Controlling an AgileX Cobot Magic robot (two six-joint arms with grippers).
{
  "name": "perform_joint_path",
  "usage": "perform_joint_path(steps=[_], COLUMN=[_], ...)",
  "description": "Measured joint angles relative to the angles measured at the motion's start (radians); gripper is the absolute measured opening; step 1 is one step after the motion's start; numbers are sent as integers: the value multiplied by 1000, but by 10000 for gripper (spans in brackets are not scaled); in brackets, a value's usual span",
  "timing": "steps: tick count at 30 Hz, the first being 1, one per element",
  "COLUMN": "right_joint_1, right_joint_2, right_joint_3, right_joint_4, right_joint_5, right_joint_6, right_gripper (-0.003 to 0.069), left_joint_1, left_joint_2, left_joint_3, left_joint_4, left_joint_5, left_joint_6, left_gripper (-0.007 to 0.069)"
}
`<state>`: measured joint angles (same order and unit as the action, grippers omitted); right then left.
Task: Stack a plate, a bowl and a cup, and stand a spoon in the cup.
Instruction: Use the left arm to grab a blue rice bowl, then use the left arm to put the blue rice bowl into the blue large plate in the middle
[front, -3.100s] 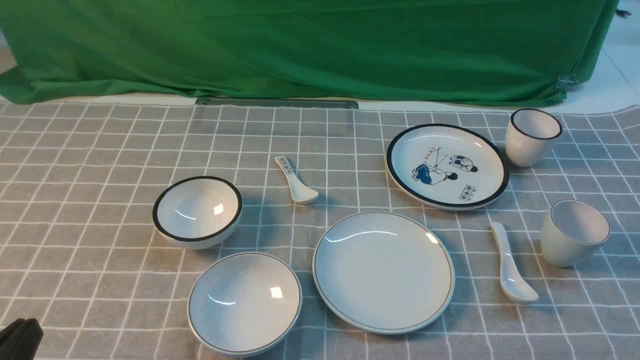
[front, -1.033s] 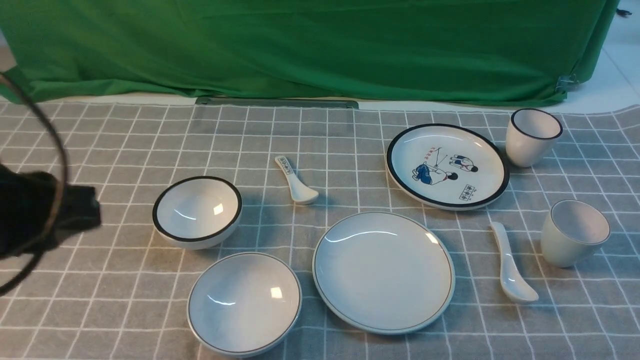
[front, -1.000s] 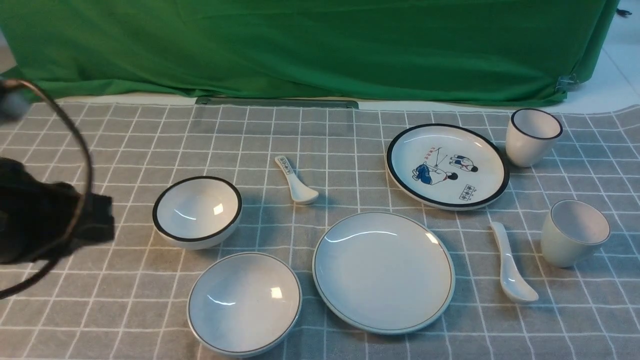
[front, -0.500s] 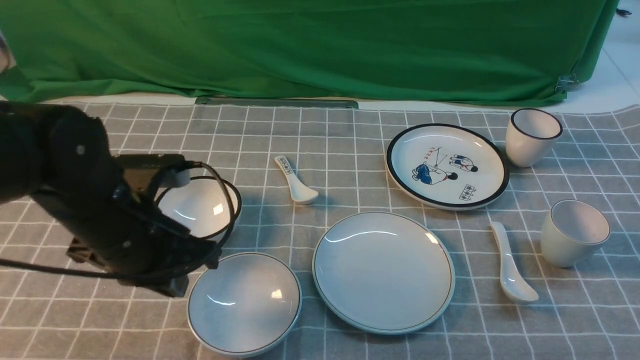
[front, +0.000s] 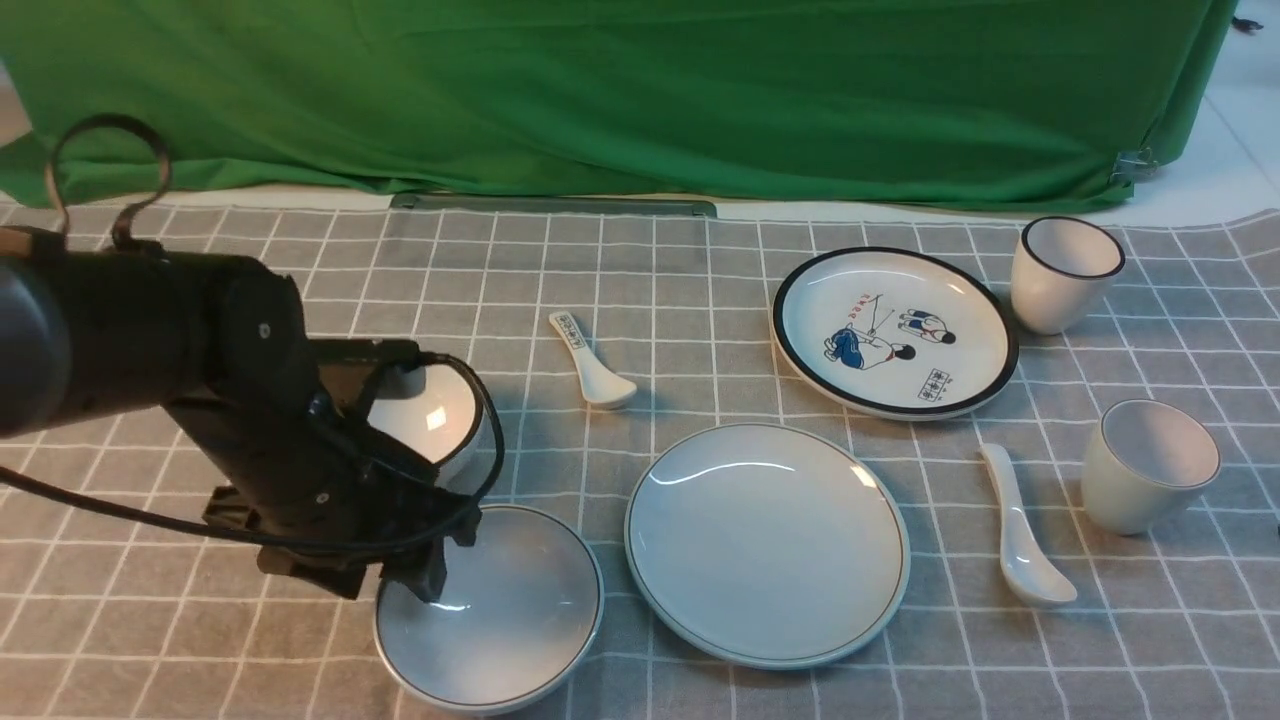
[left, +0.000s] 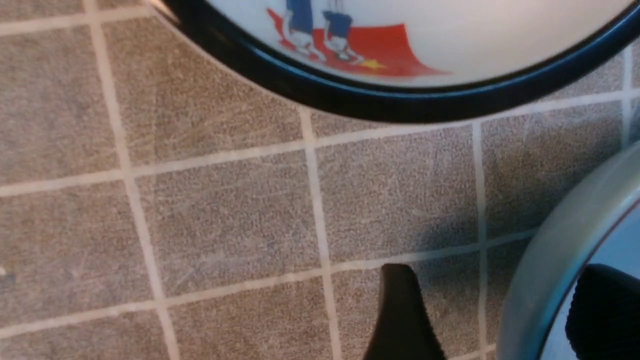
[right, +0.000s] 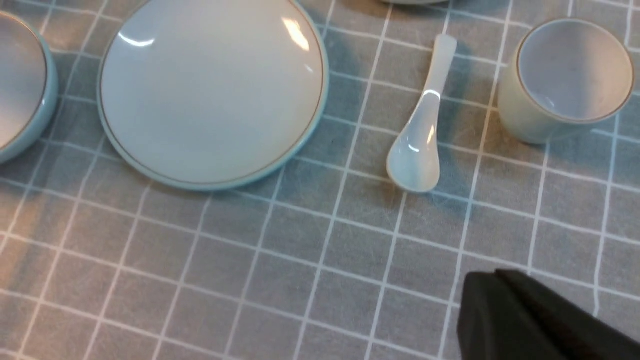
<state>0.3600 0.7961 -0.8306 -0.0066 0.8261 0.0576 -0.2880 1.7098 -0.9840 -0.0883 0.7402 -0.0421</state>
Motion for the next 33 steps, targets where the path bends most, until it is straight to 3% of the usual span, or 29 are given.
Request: perform_joint_path(steps=[3, 6, 9, 19, 25, 30, 33], right_joint_1=[0, 0, 0, 0, 0, -11, -97], right_joint_2=[0, 0, 0, 20, 75, 147, 201], right_joint_3=[0, 0, 0, 0, 0, 0, -6], right_joint_4=[0, 0, -8, -108, -172, -241, -243], right_joint_5=[-9, -12, -14, -12, -1, 3, 11], right_joint_6=[0, 0, 0, 68, 91, 115, 108], right_gripper=[31, 34, 38, 19, 17, 17, 17], left_joint_1=[0, 0, 0, -51, -193, -243, -246], left_joint_2=[27, 30, -5, -83, 103, 233, 282], left_joint_3=[0, -11, -52, -263, -410, -484, -510], left_joint_4=[-18, -30, -52, -204, -213, -237, -256], left_joint_5=[0, 28, 108, 156, 132, 126, 98], left_joint_6=[11, 18, 29, 96, 101, 105, 105], left_gripper=[325, 144, 40, 28, 28, 28, 28])
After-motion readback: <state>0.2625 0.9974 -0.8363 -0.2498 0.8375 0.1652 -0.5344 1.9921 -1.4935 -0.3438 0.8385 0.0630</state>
